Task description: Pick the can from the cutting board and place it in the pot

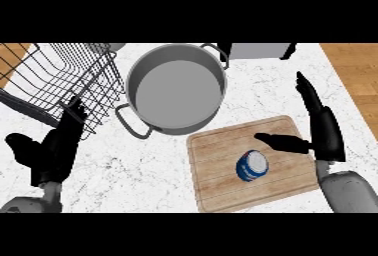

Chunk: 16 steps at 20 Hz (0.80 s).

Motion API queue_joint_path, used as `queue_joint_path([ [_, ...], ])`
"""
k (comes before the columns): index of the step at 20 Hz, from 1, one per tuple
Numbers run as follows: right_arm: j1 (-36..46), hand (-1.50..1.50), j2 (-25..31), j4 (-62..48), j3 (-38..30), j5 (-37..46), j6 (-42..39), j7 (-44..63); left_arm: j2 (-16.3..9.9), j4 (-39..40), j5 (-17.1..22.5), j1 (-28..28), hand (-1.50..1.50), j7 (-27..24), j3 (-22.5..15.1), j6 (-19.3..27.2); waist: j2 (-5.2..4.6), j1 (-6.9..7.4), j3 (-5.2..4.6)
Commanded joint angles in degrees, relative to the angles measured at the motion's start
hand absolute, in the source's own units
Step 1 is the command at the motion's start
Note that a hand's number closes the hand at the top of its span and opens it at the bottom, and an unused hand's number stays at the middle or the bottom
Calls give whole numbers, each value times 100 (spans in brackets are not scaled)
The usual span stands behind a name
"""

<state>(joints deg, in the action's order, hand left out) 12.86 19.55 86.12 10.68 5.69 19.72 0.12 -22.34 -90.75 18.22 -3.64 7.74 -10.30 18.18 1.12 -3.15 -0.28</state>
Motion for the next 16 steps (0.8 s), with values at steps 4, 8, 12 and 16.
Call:
queue_joint_path([
  [4, -1647, -150, 158, 2329, 981, 1718, 1081, 336, 59, -260, 119, -193, 0, 289, -4, -55, 7, -80, 0],
  [8, -2324, -150, 1171, 3056, 883, 2431, 459, 1502, 213, -264, -32, -209, 0, 397, -139, 146, -5, -142, -17],
  [12, -2456, -150, 1735, 4281, 870, 2660, -532, 3000, 167, -454, -61, -63, 0, 337, -243, -15, -35, 50, -21],
  [16, -2402, -150, 2174, 5227, 742, 2476, -1597, 4423, 298, -363, -103, -362, 0, 467, -270, 56, -86, 133, -10],
])
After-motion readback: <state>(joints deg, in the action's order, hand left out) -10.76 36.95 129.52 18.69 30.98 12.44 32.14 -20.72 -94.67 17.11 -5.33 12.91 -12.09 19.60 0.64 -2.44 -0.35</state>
